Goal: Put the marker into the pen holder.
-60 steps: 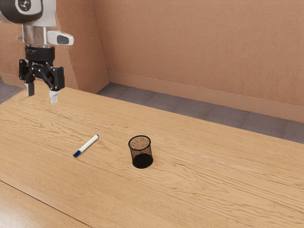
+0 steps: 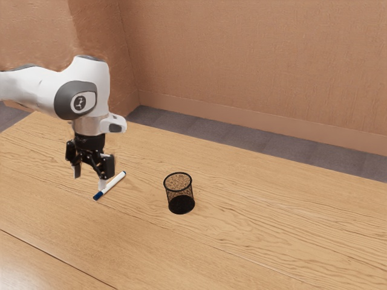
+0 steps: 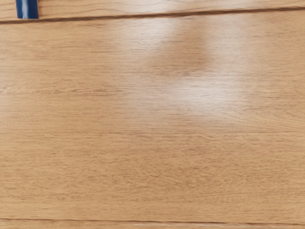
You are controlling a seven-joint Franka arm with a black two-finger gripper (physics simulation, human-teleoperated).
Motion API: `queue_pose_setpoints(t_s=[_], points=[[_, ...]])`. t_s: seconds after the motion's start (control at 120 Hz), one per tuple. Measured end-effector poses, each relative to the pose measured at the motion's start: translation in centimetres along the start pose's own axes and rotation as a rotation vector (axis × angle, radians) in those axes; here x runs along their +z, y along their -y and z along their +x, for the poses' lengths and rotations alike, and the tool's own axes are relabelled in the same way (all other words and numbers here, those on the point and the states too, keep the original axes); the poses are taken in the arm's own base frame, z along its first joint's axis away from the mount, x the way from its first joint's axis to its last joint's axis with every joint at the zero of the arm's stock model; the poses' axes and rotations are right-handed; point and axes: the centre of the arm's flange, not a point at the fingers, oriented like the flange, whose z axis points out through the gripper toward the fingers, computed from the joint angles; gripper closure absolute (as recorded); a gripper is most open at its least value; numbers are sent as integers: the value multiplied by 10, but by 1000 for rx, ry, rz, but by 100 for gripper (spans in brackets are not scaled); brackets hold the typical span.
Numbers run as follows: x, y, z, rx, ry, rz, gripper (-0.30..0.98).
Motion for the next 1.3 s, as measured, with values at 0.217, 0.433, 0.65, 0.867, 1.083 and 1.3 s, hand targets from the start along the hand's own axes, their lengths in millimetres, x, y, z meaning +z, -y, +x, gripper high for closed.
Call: queue_pose_setpoints(t_s=[0.217,0.433,0.65,0.867,1.083,1.3], points=[[60,12,75,-44,-117,-17,0],[72,42,117,-54,-198,-52,0],[86,69,142,-30,-247,-93,1],[94,98,155,37,-276,-80,7],[99,97,180,138,-301,-82,14],[103,121,176,131,-314,-104,15]])
